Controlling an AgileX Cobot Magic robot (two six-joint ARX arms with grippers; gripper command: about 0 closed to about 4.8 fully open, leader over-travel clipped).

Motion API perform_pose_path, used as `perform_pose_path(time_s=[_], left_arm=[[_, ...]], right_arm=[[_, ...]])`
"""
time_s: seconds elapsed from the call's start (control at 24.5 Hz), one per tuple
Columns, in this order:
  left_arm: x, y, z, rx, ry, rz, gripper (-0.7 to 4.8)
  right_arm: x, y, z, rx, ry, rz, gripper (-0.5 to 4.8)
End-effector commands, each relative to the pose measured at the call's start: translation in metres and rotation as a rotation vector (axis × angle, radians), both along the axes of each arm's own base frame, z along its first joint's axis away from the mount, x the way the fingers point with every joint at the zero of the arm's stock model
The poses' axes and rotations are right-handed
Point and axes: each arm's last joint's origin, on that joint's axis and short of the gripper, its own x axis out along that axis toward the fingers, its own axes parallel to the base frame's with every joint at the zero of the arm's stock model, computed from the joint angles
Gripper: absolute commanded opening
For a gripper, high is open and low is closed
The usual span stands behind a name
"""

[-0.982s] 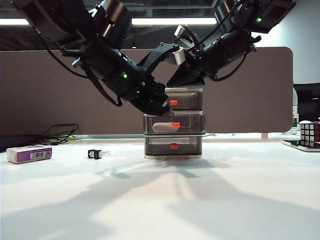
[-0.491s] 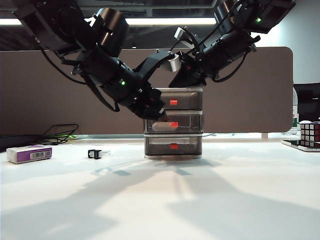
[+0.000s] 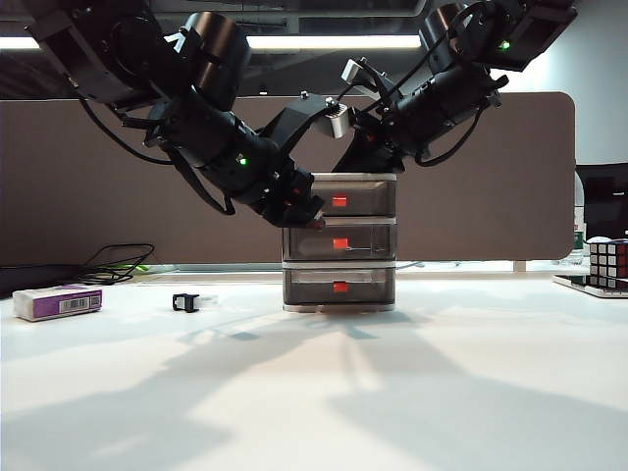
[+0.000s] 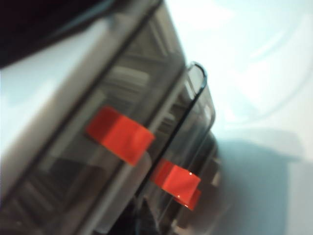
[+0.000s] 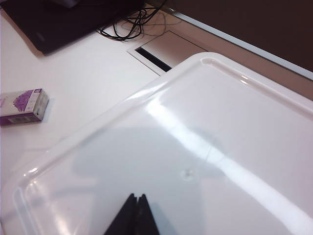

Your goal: Open the second layer of the drawer on the table, pick up the earphone case on the table and put it in, and finally close the drawer.

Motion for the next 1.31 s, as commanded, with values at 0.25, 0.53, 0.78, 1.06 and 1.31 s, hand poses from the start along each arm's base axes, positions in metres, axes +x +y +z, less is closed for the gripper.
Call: perform_pose_path(time_s=[0.25, 0.53, 0.78, 1.06, 1.31], left_arm=[[0.006, -0.003, -0.012, -0.022, 0.004, 0.017, -0.06], [0.009, -0.003, -0.015, -0.014, -0.027, 0.070, -0.06], [0.006, -0.002, -0.012, -0.002, 0.004, 0.052, -0.06], [-0.017, 0.010, 0.032, 0.004, 0.035, 0.009, -0.06], [-0.070, 0.044, 0.071, -0.045, -0.028, 0.063, -0.06]], right_arm=[[0.000, 0.000, -0.006, -0.019, 0.031, -0.004, -0.05], [0.000, 0.000, -0.006, -0.021, 0.031, -0.002, -0.05], [-0.001, 0.001, -0.006, -0.020, 0.017, 0.038, -0.05], [-0.012, -0.002, 0.024, 0.000, -0.071, 0.097, -0.05], [-0.044, -0.022, 0.073, 0.003, -0.101, 0.089, -0.05]])
